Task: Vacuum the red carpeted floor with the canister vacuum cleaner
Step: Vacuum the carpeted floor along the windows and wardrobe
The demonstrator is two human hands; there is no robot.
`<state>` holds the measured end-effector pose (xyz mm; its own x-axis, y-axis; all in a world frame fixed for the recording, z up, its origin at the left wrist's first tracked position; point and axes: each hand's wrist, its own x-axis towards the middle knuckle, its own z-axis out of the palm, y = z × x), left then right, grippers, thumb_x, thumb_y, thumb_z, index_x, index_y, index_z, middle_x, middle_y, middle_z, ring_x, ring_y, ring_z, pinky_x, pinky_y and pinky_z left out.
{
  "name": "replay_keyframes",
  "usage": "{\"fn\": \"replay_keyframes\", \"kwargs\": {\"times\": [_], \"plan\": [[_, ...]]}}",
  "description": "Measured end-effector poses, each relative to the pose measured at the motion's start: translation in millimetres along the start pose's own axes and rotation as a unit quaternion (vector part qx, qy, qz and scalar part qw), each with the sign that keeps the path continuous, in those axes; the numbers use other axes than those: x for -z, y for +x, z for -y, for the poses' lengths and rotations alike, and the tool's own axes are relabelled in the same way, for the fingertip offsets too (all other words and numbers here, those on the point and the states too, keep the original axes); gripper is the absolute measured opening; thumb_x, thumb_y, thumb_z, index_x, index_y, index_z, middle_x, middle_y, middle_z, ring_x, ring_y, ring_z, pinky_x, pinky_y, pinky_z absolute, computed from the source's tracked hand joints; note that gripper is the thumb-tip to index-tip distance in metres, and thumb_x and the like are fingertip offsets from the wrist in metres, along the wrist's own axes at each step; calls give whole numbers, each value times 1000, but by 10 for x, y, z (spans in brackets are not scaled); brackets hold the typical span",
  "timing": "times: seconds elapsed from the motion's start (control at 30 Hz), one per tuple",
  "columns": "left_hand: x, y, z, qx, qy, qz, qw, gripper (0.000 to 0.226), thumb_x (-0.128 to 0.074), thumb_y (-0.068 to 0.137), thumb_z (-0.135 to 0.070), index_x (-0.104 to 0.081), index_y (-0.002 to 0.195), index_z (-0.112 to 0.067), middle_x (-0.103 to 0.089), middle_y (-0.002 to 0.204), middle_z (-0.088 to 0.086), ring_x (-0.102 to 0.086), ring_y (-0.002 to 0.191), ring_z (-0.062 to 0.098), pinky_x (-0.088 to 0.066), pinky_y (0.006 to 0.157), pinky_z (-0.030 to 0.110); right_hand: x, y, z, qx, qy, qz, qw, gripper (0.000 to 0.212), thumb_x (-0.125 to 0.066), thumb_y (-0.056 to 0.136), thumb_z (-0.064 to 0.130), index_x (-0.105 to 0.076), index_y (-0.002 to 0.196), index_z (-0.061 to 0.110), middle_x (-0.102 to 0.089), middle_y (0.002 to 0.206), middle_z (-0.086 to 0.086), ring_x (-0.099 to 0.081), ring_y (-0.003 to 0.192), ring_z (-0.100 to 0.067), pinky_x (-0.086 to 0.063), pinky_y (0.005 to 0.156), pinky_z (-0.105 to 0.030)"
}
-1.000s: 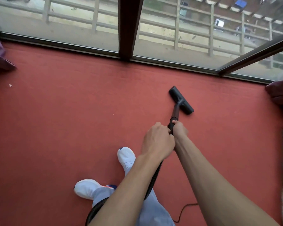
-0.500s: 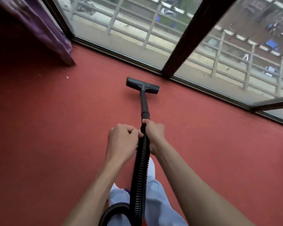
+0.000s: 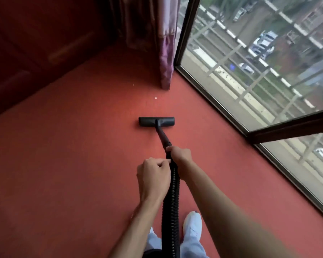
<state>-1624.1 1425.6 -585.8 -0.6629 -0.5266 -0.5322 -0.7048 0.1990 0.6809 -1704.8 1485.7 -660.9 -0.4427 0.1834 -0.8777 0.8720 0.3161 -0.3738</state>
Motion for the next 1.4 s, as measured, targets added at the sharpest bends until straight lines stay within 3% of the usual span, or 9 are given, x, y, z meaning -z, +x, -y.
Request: {"fn": "replay_keyframes", "kwargs": {"times": [0.1, 0.23, 0.57, 0.73, 0.87, 1.07, 1.2, 1.3, 1.4], "plan": [[177, 75, 151, 25, -23, 7, 999, 30, -47, 77, -23, -73, 79, -9, -73, 83, 10, -64, 85, 30, -52, 77, 38, -249, -20, 5, -8, -54, -11, 998, 23, -66, 84, 21, -65, 96, 1, -66, 84, -12, -64, 75, -29, -47, 58, -30], [250, 284, 277, 45, -67, 15, 997, 39, -38, 67, -31, -66, 75, -4, -61, 78, 18, -48, 70, 20, -52, 77, 39, -451, 45, 116, -3, -88, -18, 996, 26, -66, 84, 20, -64, 100, -1, -65, 79, -12, -62, 67, -28, -45, 53, -28], [26, 1075, -26, 27, -33, -53, 998, 25, -49, 83, -13, -67, 66, -10, -53, 71, 2, -50, 70, 24, -33, 63, 26, -710, 628, 842, 52, -109, -31, 992, 14, -61, 85, 14, -60, 77, 2, -61, 65, -9, -59, 58, -25, -46, 59, -32], [-52, 1376, -161, 69, -38, -55, 995, 40, -51, 81, -9, -37, 44, -15, -40, 53, -3, -40, 56, 20, -25, 56, 24, -768, 868, 1040, 62, -110, -26, 992, 14, -61, 84, 17, -61, 81, 3, -64, 68, -10, -63, 62, -27, -51, 64, -35], [-98, 1479, -267, 92, -31, -52, 994, 42, -52, 79, -8, -34, 42, -14, -33, 54, 11, -36, 58, 27, -24, 49, 26, -743, 923, 1110, 76, -103, -11, 992, 18, -59, 85, 17, -65, 77, 3, -64, 61, -10, -60, 53, -24, -47, 57, -30], [-90, 1349, -397, 119, -46, -40, 991, 30, -57, 77, -15, -48, 51, -3, -38, 42, 9, -32, 47, 21, -36, 46, 35, -435, 703, 1099, 51, -101, 0, 994, 23, -62, 86, 16, -62, 66, 4, -59, 55, -6, -54, 49, -21, -44, 54, -29], [-155, 1210, -540, 129, -1, -55, 990, 42, -54, 79, -11, -30, 45, -9, -33, 45, 13, -29, 53, 28, -21, 41, 23, -330, 648, 1077, 49, -116, 22, 992, 22, -61, 87, 14, -64, 69, 3, -60, 54, -7, -55, 49, -22, -44, 54, -29], [-197, 1274, -565, 122, -39, -67, 989, 31, -53, 81, -10, -45, 52, -5, -42, 45, 1, -36, 51, 21, -29, 46, 21, -440, 737, 1244, 53, -111, 38, 992, 21, -59, 88, 13, -62, 69, 2, -62, 59, -12, -58, 51, -26, -48, 55, -32], [-144, 1454, -642, 117, -99, -95, 984, 22, -50, 82, -7, -71, 77, -8, -66, 74, 9, -58, 72, 25, -49, 70, 37, -636, 869, 1493, 60, -72, 39, 995, 22, -59, 87, 11, -57, 68, 0, -58, 56, -14, -55, 47, -26, -46, 53, -33]]}}
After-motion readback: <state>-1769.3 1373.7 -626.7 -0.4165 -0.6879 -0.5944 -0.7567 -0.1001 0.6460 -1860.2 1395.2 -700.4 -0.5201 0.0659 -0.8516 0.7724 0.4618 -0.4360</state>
